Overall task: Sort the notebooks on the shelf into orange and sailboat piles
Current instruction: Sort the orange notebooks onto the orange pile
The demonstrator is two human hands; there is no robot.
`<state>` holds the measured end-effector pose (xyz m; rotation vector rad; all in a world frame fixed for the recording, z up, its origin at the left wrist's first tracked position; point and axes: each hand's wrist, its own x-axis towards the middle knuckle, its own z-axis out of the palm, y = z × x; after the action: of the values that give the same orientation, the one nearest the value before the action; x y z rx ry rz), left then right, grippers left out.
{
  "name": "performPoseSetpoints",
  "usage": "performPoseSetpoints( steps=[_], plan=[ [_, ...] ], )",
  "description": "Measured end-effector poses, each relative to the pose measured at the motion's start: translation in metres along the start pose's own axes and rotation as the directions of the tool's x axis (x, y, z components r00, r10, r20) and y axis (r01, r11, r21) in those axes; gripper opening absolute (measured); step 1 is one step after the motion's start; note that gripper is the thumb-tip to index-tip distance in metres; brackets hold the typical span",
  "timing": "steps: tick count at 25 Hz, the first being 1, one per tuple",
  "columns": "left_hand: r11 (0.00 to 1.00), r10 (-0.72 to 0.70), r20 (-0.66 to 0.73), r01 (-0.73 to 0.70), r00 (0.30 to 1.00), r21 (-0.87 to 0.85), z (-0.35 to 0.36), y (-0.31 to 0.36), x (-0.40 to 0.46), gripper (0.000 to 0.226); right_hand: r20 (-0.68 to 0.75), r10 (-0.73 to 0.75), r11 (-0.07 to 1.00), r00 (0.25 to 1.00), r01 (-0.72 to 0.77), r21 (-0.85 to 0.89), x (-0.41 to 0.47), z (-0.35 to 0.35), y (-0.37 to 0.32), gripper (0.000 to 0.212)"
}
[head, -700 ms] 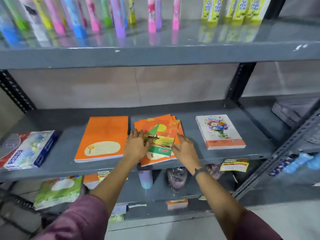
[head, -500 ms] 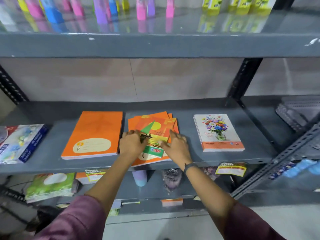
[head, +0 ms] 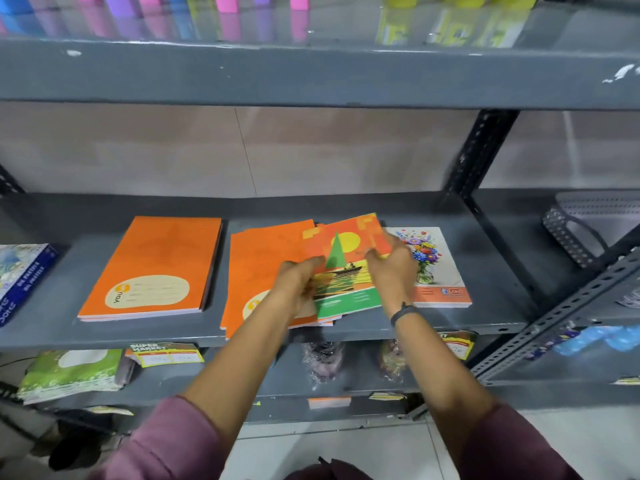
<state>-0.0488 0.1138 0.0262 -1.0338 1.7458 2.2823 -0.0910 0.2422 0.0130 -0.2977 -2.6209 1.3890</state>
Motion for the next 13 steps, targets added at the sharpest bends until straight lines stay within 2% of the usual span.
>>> performPoseSetpoints(
  steps=[2, 4, 6, 8, 9, 11, 13],
  plan=[
    [0.996, -0.087, 0.107, 0.087, 0.990, 0.002, 0.037, -0.002, 0.003, 0.031, -0.152, -0.022, 0.999, 0.988, 0.016, -0.036, 0.018, -0.032, 0.010, 0.028],
    [0.991, -0.136, 0.183, 0.131, 0.974, 0.042, 0.069, -0.005, 0.008, 0.026, -0.211, 0.012, 0.991, 0.977, -0.040, -0.130, 0.041, -0.058, 0.029, 0.027],
    [0.986, -0.158, 0.220, 0.143, 0.963, 0.084, 0.094, -0.007, 0.008, 0.026, -0.180, 0.094, 0.973, 0.979, -0.129, -0.193, 0.056, -0.072, 0.047, 0.033],
    [0.983, -0.160, 0.234, 0.135, 0.959, 0.121, 0.109, -0.009, 0.010, 0.042, -0.127, 0.164, 0.952, 0.978, -0.191, -0.239, 0.061, -0.077, 0.062, 0.032],
    [0.982, -0.159, 0.237, 0.127, 0.959, 0.143, 0.112, -0.009, 0.008, 0.041, -0.100, 0.190, 0.942, 0.977, -0.210, -0.261, 0.062, -0.077, 0.068, 0.030],
    [0.983, -0.095, 0.230, 0.054, 0.969, 0.175, 0.107, -0.009, 0.006, 0.023, -0.067, 0.196, 0.926, 0.978, -0.207, -0.314, 0.060, -0.073, 0.073, 0.031],
    [0.959, 0.122, 0.170, -0.160, 0.978, 0.234, 0.086, -0.007, 0.005, 0.019, -0.123, 0.079, 0.923, 0.989, -0.119, -0.365, 0.052, -0.068, 0.066, 0.033]
  ],
)
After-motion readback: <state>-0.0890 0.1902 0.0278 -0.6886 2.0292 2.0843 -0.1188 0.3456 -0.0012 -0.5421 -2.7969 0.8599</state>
